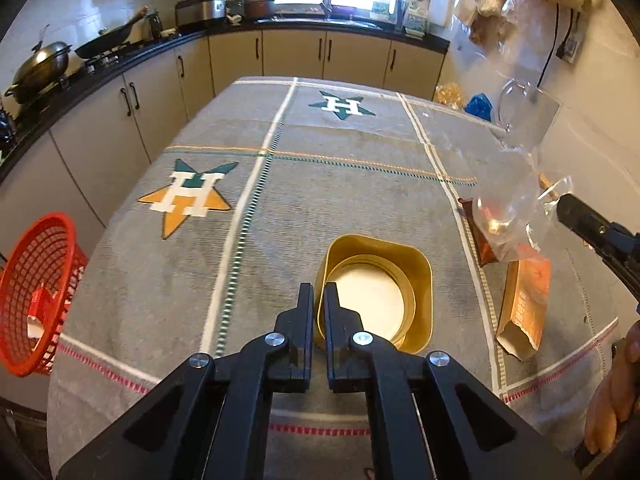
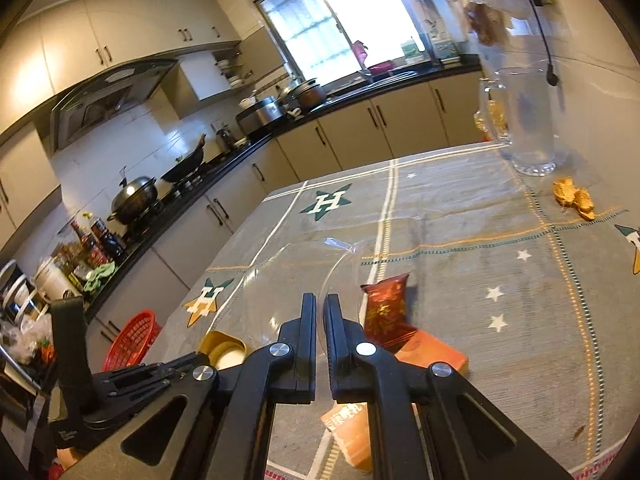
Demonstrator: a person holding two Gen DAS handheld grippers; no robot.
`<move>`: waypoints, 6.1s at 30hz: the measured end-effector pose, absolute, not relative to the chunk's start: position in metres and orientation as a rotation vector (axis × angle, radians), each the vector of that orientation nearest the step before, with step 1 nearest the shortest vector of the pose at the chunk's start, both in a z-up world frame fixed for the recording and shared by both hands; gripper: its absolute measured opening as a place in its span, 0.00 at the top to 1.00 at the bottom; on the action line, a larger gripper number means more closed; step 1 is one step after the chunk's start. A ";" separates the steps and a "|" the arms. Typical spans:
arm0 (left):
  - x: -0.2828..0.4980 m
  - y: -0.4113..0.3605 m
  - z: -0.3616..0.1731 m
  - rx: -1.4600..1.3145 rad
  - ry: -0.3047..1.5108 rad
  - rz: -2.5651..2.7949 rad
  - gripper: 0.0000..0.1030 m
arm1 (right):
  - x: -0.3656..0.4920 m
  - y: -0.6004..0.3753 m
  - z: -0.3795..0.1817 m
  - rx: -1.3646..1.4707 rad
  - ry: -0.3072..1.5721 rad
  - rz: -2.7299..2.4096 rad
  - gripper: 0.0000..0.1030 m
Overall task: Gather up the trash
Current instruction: 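Grasp the clear plastic cup with right tool while left tool grasps yellow square box, then carry the clear cup with right tool while left tool carries yellow box to basket, then open both tools to drop the cup and yellow box into the basket, then move both tools back to the table toward the orange box and red bag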
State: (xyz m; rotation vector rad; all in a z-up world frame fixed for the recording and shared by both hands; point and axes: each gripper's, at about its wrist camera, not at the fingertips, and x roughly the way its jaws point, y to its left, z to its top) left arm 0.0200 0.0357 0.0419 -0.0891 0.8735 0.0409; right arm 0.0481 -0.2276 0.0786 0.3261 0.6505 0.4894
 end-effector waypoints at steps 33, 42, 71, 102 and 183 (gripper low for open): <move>-0.013 0.059 0.052 -0.042 0.801 0.118 0.96 | 0.033 -0.182 0.071 0.175 0.650 0.566 0.95; -0.016 0.070 0.049 -0.046 0.791 0.137 0.96 | 0.033 -0.179 0.068 0.172 0.664 0.588 0.95; -0.055 0.179 0.064 -0.172 0.724 0.279 0.95 | 0.025 -0.081 0.088 0.202 0.747 0.746 0.95; -0.086 0.317 0.052 -0.302 0.720 0.501 0.95 | 0.028 0.090 0.108 0.121 0.806 0.945 0.95; -0.052 0.086 0.060 -0.006 0.770 0.075 0.59 | 0.047 -0.273 0.065 0.416 0.940 0.137 0.50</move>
